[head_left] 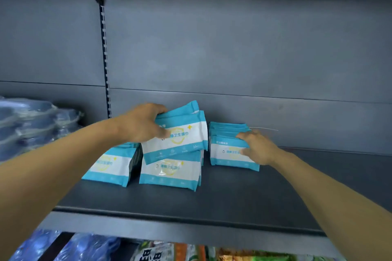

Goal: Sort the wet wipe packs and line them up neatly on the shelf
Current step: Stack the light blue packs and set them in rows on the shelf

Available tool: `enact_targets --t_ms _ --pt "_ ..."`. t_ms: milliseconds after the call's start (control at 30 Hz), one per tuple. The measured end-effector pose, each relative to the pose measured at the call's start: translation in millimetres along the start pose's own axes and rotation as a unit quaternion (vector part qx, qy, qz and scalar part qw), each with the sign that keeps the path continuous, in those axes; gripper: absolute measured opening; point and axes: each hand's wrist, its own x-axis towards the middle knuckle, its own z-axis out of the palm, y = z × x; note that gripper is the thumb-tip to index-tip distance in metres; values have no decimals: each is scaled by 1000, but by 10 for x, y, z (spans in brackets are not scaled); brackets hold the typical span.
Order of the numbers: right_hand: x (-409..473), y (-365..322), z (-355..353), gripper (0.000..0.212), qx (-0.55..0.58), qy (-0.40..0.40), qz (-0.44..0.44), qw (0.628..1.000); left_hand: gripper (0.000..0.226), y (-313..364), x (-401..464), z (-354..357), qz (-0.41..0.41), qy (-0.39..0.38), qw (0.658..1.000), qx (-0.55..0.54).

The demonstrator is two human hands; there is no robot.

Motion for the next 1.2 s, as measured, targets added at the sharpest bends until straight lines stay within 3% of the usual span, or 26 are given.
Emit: enact_targets --t_ms 200,367,600,733,867,967,1100,1200 --pt "28 -29 92 63 22 64 48 997 16 -50 114 -60 3 -5 999 -40" --pt "-84 29 100 69 13 72 91 993 20 94 212 22 10 -15 999 -35" --pt "-358 297 -101 39 132 148 133 971 18 647 458 326 81 -34 996 -22" --pt "-456 378 -102 40 134 124 136 974 24 876 666 741 102 -73 992 0" --pt "-505 384 -51 41 153 94 126 976 47 825 825 1129 83 -104 989 69" --pt "-543 323 -20 53 177 66 109 976 57 727 878 1291 63 -122 988 68" --pt "-597 179 7 79 240 36 71 967 49 657 935 1409 78 -109 986 102" --pt "-559 96 88 100 217 31 62 974 50 658 951 1440 98 -95 977 164"
